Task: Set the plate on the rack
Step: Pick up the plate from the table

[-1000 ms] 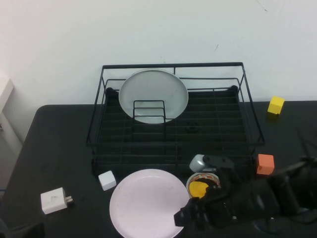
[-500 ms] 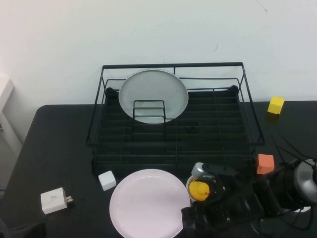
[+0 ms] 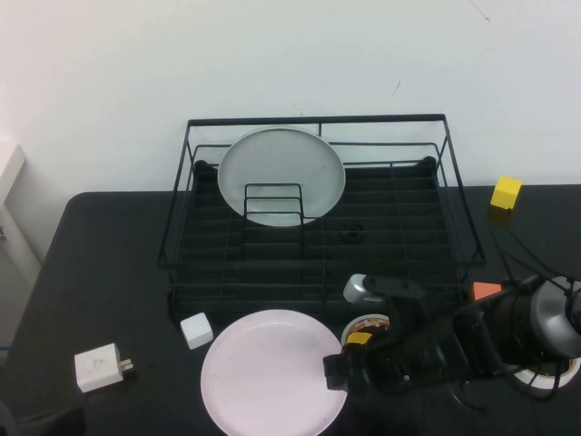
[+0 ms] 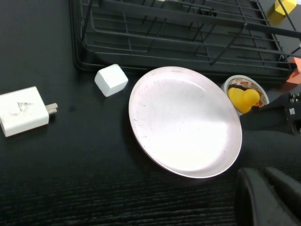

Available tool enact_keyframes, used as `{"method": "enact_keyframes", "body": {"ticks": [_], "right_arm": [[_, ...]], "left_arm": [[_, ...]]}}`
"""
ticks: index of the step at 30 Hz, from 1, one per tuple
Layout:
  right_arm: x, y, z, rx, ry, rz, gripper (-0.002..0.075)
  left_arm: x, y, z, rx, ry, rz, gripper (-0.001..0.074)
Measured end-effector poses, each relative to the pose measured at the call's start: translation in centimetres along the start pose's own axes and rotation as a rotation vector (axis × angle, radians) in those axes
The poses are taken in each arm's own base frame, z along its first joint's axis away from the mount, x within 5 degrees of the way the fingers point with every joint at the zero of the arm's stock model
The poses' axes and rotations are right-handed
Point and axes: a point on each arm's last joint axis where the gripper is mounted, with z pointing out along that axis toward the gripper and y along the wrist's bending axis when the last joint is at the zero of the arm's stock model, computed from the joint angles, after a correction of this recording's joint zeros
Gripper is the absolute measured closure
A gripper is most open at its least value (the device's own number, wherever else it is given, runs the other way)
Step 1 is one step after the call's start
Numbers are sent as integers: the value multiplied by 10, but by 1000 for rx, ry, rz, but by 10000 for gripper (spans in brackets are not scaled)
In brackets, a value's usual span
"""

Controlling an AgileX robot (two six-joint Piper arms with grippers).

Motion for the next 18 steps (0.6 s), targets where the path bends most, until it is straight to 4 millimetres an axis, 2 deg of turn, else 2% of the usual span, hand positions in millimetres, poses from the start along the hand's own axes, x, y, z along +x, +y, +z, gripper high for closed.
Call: {"method": "enact_keyframes", "body": {"ticks": [18], "right_arm": [[2,-4,5,18,8,86,414]], "left_arm": [[0,-2,0,17,-4,-24,737]]}}
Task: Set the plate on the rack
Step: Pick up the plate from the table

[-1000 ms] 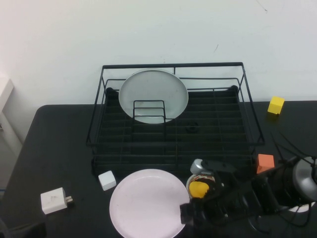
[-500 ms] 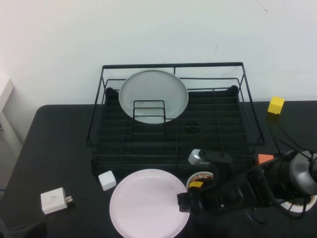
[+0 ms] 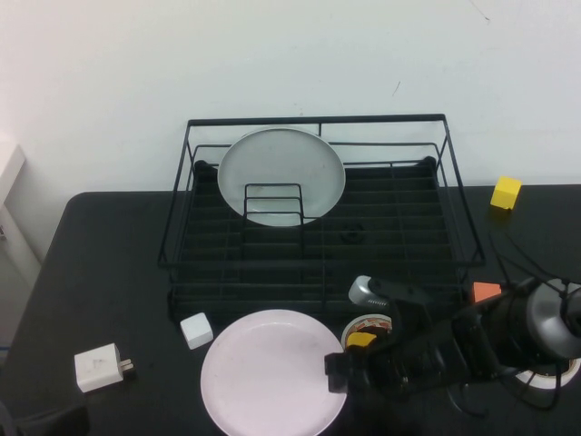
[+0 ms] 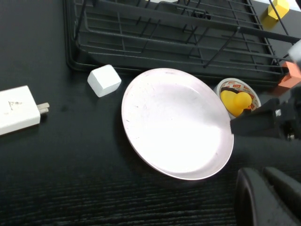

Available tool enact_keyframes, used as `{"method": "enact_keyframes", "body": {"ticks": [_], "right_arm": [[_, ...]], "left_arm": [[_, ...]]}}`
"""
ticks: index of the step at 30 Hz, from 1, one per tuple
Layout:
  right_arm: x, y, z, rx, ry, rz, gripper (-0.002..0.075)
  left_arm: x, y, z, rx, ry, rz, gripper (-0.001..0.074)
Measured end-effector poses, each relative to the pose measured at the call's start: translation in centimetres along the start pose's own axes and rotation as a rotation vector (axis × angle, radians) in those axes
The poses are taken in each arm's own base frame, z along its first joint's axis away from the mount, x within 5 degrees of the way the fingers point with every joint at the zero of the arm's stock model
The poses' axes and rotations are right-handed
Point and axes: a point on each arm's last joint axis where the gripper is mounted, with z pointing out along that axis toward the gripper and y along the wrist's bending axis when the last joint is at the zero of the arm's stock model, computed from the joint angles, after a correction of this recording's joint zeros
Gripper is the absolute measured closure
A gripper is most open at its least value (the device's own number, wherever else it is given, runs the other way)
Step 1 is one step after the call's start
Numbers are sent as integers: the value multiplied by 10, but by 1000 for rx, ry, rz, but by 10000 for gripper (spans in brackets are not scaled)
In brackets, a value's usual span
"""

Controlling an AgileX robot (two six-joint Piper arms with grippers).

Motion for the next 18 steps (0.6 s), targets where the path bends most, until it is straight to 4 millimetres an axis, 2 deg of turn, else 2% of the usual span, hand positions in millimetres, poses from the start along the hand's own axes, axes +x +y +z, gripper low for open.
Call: {"method": "enact_keyframes", "body": {"ticks": [6,18], "right_arm": [[9,-8,13,3,49,24,414],[9,-10,18,7,56,81,428]], "left_arm": [[0,0,0,1,0,-2,738],[0,0,0,5,3,-6,738]]}}
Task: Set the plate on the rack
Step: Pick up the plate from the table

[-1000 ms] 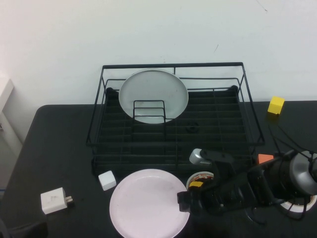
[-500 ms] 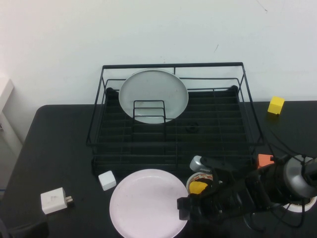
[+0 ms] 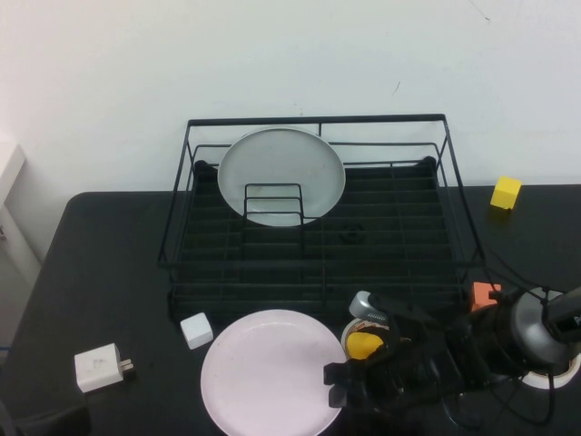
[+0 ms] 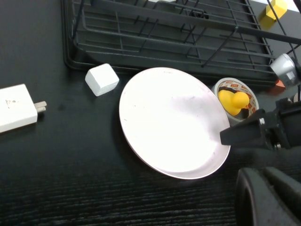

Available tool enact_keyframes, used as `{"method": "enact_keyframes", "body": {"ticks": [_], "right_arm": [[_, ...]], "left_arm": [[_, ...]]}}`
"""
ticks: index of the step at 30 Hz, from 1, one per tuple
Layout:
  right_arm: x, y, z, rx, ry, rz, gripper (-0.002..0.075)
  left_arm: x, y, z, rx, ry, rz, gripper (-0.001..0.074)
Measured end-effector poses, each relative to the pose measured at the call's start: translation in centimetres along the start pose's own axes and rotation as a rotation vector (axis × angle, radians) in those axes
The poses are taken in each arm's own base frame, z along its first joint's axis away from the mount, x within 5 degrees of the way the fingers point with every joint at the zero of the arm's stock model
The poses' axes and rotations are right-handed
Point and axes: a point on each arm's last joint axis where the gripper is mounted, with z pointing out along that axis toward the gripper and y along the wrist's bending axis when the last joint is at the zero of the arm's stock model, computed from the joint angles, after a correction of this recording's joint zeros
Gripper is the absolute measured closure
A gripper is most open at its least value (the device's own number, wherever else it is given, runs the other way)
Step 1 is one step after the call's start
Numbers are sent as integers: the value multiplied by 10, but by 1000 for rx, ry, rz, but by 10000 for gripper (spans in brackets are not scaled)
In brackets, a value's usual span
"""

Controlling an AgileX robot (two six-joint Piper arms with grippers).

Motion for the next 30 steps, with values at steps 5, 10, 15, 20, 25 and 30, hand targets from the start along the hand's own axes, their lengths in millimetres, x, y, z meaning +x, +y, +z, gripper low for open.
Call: {"method": "enact_keyframes", "body": {"ticks": [5,10,15,20,25,30], "right_arm": [[-4,3,6,-21,2,1,474],[-5,4,8,-34,9,1,510],[-5,4,8,-33,7,-29,582],[-5,4,8,-33,6,-55,696],[-4,6,8,-55,16,-85,716],[-6,13,1,-93,8,-109,717]], "left_arm": [[0,0,0,1,0,-2,738],[0,0,0,3,-1,-4,738],[0,0,0,4,-1,-6,738],[0,-1,0,6,-1,-8,738],[0,-1,0,7,-2,-10,738],[0,-1,0,7,-2,-62,738]]}}
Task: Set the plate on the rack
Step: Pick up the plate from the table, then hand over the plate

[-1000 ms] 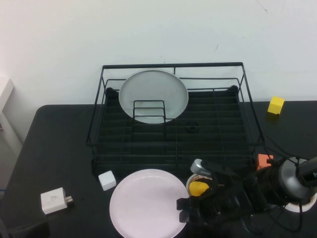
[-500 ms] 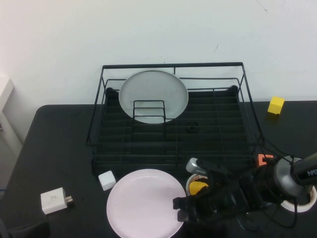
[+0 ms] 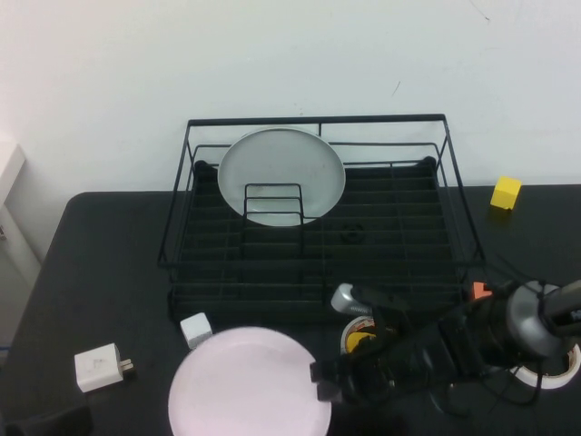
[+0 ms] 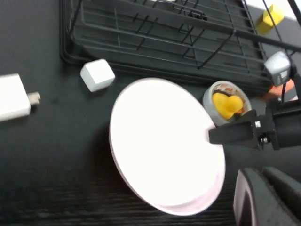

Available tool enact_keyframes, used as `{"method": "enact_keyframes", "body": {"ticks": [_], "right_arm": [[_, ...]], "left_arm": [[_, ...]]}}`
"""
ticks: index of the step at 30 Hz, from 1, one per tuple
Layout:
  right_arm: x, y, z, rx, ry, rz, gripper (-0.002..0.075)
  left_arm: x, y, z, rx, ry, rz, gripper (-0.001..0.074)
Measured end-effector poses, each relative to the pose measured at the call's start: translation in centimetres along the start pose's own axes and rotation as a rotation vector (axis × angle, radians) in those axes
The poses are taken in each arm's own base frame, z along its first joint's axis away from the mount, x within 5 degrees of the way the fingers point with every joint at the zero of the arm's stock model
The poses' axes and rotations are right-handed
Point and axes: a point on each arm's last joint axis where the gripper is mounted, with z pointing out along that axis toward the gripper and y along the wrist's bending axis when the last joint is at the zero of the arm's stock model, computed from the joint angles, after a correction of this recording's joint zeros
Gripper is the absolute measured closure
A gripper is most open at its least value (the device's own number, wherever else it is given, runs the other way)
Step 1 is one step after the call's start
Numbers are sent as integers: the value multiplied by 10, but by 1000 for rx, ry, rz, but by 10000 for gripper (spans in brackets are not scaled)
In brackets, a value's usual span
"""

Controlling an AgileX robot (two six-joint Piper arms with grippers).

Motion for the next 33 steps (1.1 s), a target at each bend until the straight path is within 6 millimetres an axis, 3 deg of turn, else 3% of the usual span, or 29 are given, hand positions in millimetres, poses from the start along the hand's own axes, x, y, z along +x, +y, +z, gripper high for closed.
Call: {"method": "enact_keyframes", "body": {"ticks": [4,6,12,16,23,33], "right_arm": [[-12,21,-22,-58,-59,-89,717],[-17,33,-35,-96,-92,-140,717],[-28,68,-82,-175,-191,-284,717],[-30,88,-116,-206,-251,-387,717],[-28,104,-144,-239,-298,-477,717],[-16,116,-142,-336,-230,-515,717]], "left_arm": [[2,-3,0,31,21,-134,724],[1,-9,-2,81,50,-205,675],[-12,-30,-14,223,51,-347,321],[-22,-35,-21,223,18,-318,170],[-25,-28,-24,115,5,-209,147],[-34,-22,-24,55,-100,-168,147]]}}
